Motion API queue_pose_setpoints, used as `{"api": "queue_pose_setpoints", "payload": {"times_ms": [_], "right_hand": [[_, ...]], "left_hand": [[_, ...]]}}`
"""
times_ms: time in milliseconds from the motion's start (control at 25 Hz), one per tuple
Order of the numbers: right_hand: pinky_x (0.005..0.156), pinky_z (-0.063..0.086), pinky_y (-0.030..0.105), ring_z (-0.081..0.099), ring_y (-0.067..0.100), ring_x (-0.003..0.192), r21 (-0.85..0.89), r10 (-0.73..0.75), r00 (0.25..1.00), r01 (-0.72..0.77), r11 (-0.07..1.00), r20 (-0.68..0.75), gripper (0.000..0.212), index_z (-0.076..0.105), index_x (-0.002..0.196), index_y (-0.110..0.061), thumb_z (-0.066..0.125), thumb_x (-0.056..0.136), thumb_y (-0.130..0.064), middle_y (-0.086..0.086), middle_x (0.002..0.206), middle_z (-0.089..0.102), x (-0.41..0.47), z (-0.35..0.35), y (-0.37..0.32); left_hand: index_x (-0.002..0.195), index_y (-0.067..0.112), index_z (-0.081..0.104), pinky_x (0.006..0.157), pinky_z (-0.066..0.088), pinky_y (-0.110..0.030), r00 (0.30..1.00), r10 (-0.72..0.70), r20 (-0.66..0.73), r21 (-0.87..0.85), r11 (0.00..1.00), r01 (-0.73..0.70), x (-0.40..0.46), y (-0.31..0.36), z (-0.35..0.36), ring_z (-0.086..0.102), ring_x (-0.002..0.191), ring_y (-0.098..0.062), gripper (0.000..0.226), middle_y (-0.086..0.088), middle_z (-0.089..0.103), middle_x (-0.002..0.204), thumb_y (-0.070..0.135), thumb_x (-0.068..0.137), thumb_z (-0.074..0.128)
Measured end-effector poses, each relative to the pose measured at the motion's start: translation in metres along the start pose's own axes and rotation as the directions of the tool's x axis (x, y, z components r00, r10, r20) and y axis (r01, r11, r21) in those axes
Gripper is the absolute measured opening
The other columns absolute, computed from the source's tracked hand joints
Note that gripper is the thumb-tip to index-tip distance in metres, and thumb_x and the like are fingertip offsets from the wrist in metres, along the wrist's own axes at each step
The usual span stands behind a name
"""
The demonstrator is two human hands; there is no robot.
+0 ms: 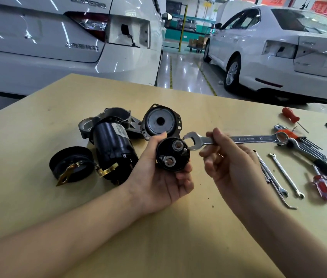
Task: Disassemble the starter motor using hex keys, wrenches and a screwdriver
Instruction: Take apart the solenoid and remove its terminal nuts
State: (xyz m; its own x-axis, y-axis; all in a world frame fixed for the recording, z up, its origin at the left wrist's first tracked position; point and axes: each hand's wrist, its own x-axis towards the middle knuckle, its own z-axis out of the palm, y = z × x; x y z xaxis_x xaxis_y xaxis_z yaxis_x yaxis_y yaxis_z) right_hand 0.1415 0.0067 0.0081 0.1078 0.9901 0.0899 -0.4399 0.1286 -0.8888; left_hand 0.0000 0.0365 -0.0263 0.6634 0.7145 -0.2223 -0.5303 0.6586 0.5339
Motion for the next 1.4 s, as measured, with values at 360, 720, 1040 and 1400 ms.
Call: {"api": "queue_pose_setpoints", "payload": {"times_ms": [360,720,1040,1400], "right_hand": [[0.039,0.039,0.018,0.054,0.013,0.039,-0.057,-0.035,0.997,0.039,0.998,0.075,0.021,0.062,0.085,-0.006,0.061,0.079,-0.026,0.010,0.058,0.063,-0.004,0.003,0.004],[0.040,0.034,0.020,0.043,0.016,0.037,-0.242,-0.033,0.969,0.094,0.966,0.244,0.022,0.067,0.076,-0.015,0.057,0.084,-0.032,0.010,0.056,0.058,0.020,0.000,-0.002],[0.034,0.023,0.013,0.028,0.004,0.033,-0.704,0.099,0.869,0.321,0.633,0.485,0.030,0.059,0.079,0.007,0.059,0.091,-0.021,-0.008,0.039,0.038,0.055,0.040,-0.032],[0.050,0.029,0.019,0.033,0.005,0.049,-0.747,0.420,0.648,0.654,0.122,0.636,0.033,0.067,0.083,-0.001,0.056,0.095,-0.030,-0.001,0.058,0.044,0.062,0.088,-0.035]], "left_hand": [[0.091,0.014,0.055,0.051,0.046,-0.024,1.000,0.007,-0.001,0.023,1.000,-0.007,0.001,0.000,-0.001,0.041,0.048,-0.014,0.047,-0.007,0.051,0.068,0.060,0.081,0.054],[0.084,0.008,0.056,0.050,0.045,-0.023,0.999,-0.015,-0.029,0.012,1.000,0.015,0.001,0.000,0.001,0.041,0.049,-0.014,0.051,-0.007,0.054,0.064,0.059,0.076,0.058],[0.088,0.008,0.052,0.048,0.045,-0.024,0.998,-0.028,-0.056,0.001,1.000,0.029,0.001,0.001,0.002,0.041,0.047,-0.015,0.052,-0.007,0.052,0.063,0.056,0.071,0.064],[0.094,0.007,0.050,0.048,0.044,-0.022,0.999,-0.003,-0.051,-0.031,1.000,0.001,0.000,-0.002,0.001,0.040,0.047,-0.014,0.053,-0.010,0.052,0.065,0.060,0.085,0.048]]}}
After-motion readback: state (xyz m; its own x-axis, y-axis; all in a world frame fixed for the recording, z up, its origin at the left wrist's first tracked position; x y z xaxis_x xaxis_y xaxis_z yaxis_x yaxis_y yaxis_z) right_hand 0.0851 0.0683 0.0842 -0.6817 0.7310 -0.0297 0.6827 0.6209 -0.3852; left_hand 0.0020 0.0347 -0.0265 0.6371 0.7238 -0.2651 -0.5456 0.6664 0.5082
